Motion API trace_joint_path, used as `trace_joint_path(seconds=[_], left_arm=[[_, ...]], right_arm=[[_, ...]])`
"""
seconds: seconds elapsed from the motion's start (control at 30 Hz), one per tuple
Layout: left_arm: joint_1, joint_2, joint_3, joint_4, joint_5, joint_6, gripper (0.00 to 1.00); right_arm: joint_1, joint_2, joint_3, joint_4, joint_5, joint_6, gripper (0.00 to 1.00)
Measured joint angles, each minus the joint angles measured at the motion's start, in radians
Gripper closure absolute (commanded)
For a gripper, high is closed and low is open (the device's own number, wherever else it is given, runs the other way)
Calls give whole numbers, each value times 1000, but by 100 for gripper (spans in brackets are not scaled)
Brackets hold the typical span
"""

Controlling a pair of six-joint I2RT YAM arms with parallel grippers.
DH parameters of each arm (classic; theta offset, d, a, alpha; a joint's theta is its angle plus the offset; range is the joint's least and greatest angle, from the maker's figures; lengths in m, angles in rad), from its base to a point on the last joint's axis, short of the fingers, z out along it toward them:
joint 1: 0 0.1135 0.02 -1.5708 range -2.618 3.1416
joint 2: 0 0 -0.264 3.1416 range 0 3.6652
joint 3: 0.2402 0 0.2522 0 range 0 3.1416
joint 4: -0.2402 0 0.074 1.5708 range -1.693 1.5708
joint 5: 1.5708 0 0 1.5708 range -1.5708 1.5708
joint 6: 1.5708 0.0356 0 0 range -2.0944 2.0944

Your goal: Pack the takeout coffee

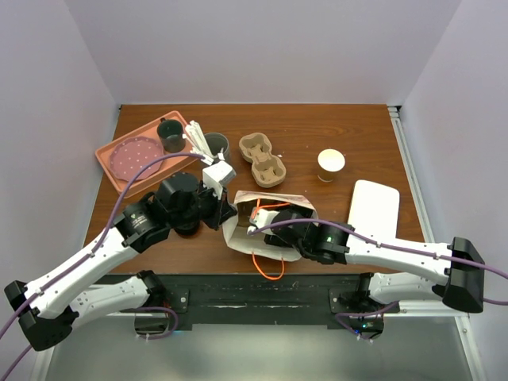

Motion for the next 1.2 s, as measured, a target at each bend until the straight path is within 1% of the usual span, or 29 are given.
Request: trace_joint_path(seconds=[0.17,0.67,1.2], left_arm=[[-4,3,0,3,-4,0,100],[-13,16,6,5,-8,0,100],[-20,26,6,21,-19,0,100]], right_arm=[[0,-2,-7,0,2,1,87],[0,-23,-14,-4,23,0,90],[0,-64,-14,-38,33,13,90]])
